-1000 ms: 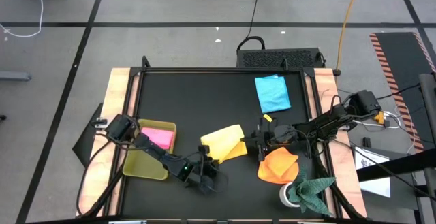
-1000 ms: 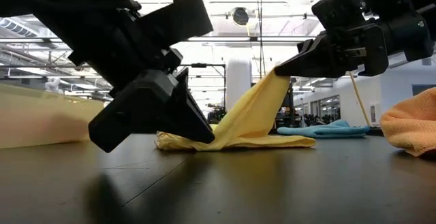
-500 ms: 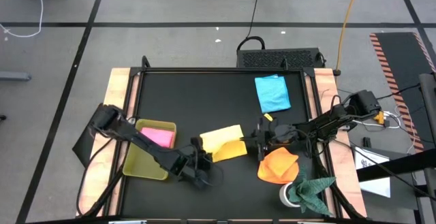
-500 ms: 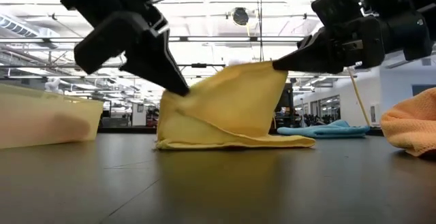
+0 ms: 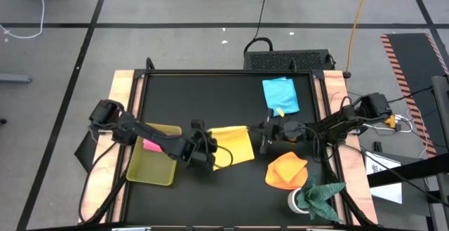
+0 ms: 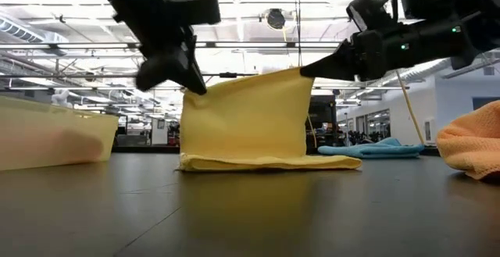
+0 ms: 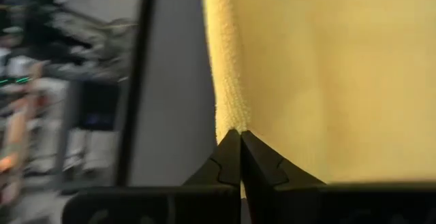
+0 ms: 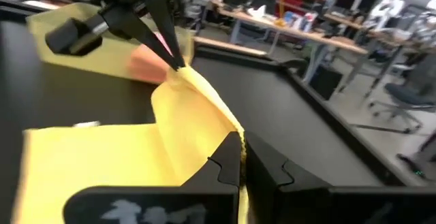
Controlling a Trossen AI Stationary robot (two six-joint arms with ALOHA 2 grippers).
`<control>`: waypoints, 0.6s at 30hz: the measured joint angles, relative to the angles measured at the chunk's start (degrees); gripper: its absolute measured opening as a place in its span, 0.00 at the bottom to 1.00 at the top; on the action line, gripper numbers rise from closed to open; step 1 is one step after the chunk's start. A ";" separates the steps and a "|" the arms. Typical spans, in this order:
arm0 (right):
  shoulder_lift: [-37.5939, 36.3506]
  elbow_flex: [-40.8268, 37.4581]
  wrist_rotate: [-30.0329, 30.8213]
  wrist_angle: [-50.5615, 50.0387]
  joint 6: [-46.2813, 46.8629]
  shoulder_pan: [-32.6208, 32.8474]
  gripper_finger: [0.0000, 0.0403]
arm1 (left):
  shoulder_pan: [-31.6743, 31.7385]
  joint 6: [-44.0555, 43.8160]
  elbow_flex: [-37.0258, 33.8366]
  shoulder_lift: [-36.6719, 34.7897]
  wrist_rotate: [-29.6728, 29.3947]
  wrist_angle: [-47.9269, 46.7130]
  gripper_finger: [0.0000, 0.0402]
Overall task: Fold microfiber towels
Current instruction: Fold the yellow microfiber towel
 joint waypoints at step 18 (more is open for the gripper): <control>2.27 0.02 -8.29 -2.09 -0.73 -6.57 0.00 | 5.65 1.59 -3.59 0.00 8.30 3.16 0.01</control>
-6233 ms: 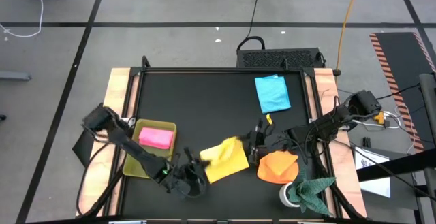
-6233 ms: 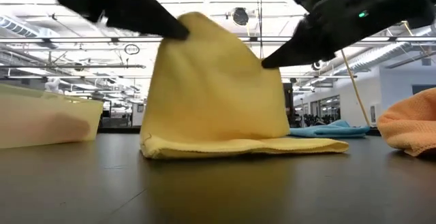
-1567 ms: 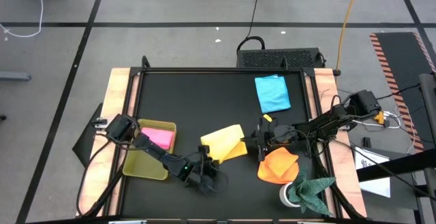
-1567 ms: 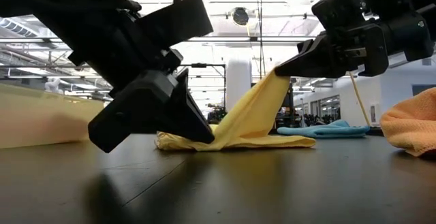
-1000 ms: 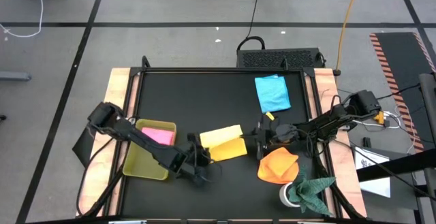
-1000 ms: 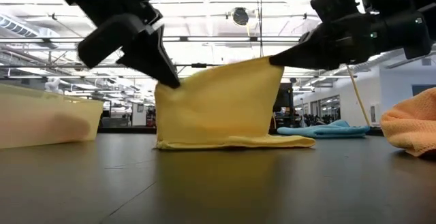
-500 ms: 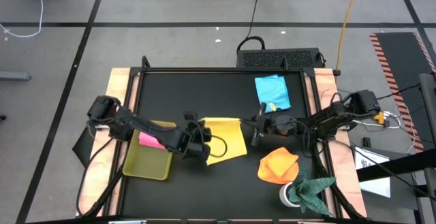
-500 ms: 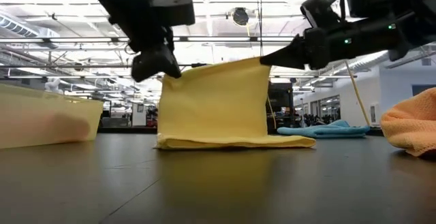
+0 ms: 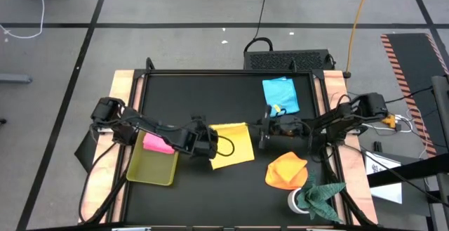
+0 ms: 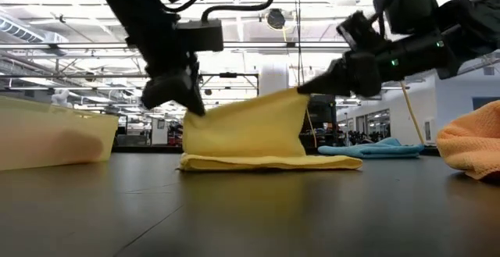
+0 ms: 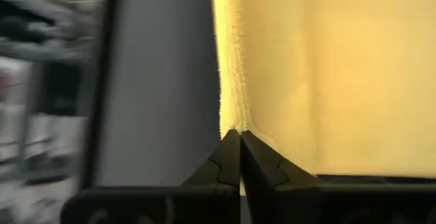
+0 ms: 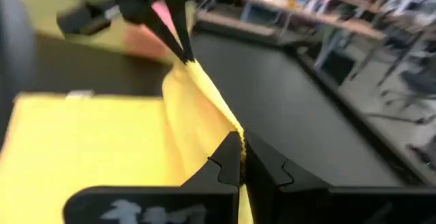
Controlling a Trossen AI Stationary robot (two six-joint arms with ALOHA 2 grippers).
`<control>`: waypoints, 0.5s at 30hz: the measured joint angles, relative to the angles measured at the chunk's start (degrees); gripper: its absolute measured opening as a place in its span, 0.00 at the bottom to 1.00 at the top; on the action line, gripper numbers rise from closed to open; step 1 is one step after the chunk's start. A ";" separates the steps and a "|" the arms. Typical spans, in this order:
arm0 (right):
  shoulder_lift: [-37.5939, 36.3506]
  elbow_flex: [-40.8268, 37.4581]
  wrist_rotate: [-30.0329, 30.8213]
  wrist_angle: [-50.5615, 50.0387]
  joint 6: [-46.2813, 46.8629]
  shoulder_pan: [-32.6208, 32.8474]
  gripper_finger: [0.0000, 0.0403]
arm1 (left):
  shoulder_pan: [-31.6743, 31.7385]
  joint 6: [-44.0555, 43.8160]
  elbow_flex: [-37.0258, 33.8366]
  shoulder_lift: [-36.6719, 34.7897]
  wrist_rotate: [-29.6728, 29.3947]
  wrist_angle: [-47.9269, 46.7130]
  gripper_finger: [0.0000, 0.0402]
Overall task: Fold microfiber towels
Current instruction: Fold the yellow microfiber towel
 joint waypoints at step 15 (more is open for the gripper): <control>1.32 -0.02 -8.24 -9.31 1.47 7.22 0.00 | -6.26 2.89 -4.56 0.04 15.80 13.74 0.02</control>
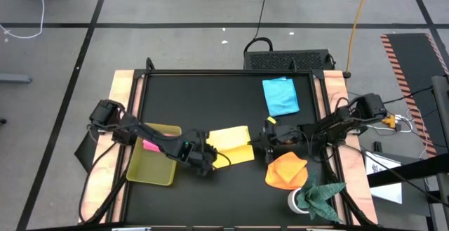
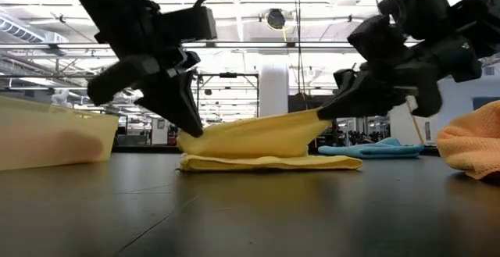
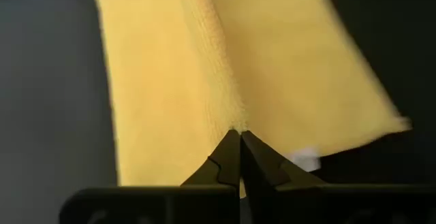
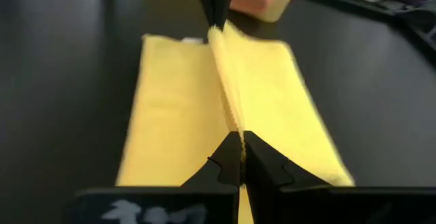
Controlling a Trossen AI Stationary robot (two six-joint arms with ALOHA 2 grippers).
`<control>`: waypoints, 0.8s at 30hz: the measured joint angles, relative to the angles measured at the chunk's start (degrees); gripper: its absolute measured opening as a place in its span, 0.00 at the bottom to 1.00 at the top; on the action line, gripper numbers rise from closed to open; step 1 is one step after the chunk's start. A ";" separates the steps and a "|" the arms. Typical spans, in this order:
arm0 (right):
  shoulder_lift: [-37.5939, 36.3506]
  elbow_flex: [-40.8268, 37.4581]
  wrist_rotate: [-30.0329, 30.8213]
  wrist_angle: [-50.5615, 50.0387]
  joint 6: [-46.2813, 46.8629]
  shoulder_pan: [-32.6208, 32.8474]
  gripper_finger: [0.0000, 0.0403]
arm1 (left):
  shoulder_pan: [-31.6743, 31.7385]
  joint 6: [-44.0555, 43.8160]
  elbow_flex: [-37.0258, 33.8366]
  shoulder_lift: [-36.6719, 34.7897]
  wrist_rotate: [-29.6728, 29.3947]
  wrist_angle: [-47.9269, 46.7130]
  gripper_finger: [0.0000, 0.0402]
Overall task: Fold microfiber towels
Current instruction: Fold the yellow microfiber towel
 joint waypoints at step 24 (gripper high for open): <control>0.44 -0.04 -3.22 -8.88 -0.23 5.13 0.07 | -0.31 -0.16 0.08 0.66 16.30 6.38 0.15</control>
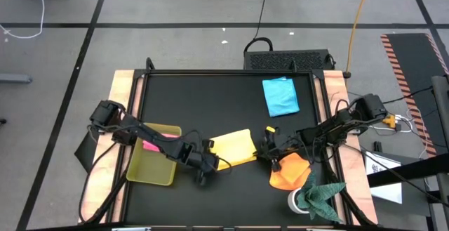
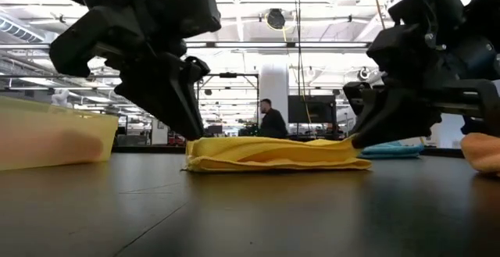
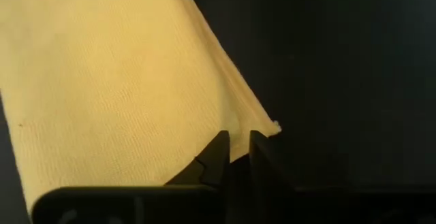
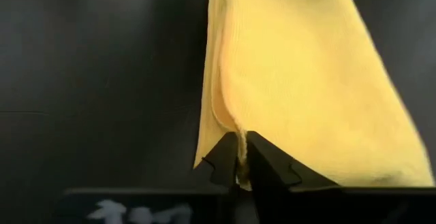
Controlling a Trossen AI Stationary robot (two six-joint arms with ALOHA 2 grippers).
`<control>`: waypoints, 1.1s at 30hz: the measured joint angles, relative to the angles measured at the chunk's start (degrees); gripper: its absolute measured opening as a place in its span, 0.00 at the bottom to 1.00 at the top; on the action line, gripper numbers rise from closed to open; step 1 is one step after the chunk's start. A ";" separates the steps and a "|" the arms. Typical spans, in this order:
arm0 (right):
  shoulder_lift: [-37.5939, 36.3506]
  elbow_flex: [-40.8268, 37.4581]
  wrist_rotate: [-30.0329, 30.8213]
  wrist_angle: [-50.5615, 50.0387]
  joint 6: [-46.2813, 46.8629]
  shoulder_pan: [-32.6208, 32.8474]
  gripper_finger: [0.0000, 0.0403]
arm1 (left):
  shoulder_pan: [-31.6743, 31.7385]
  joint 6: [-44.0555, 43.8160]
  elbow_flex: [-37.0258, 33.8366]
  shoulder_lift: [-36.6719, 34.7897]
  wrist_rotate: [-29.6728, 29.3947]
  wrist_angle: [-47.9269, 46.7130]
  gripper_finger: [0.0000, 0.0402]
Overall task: Fold microfiber towels
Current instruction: Fold the yellow microfiber towel
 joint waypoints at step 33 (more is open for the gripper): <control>4.31 0.02 -8.98 4.93 20.76 -2.94 0.04 | 8.40 -7.92 0.02 3.50 23.56 6.75 0.27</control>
